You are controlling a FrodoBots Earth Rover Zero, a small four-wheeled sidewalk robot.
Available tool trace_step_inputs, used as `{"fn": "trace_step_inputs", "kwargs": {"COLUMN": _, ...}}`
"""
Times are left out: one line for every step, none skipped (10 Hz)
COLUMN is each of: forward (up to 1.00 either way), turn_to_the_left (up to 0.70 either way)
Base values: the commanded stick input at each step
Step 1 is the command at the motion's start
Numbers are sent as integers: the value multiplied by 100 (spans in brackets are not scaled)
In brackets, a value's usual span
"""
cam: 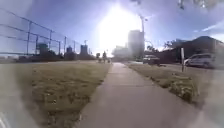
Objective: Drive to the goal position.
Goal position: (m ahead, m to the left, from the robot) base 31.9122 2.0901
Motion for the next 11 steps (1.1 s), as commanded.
{"fn": "trace_step_inputs", "kwargs": {"forward": 100, "turn_to_the_left": 0}}
{"fn": "trace_step_inputs", "kwargs": {"forward": 100, "turn_to_the_left": 0}}
{"fn": "trace_step_inputs", "kwargs": {"forward": 100, "turn_to_the_left": 0}}
{"fn": "trace_step_inputs", "kwargs": {"forward": 100, "turn_to_the_left": -6}}
{"fn": "trace_step_inputs", "kwargs": {"forward": 100, "turn_to_the_left": -16}}
{"fn": "trace_step_inputs", "kwargs": {"forward": 100, "turn_to_the_left": -22}}
{"fn": "trace_step_inputs", "kwargs": {"forward": 100, "turn_to_the_left": -5}}
{"fn": "trace_step_inputs", "kwargs": {"forward": 100, "turn_to_the_left": 0}}
{"fn": "trace_step_inputs", "kwargs": {"forward": 100, "turn_to_the_left": 0}}
{"fn": "trace_step_inputs", "kwargs": {"forward": 100, "turn_to_the_left": 0}}
{"fn": "trace_step_inputs", "kwargs": {"forward": 100, "turn_to_the_left": 0}}
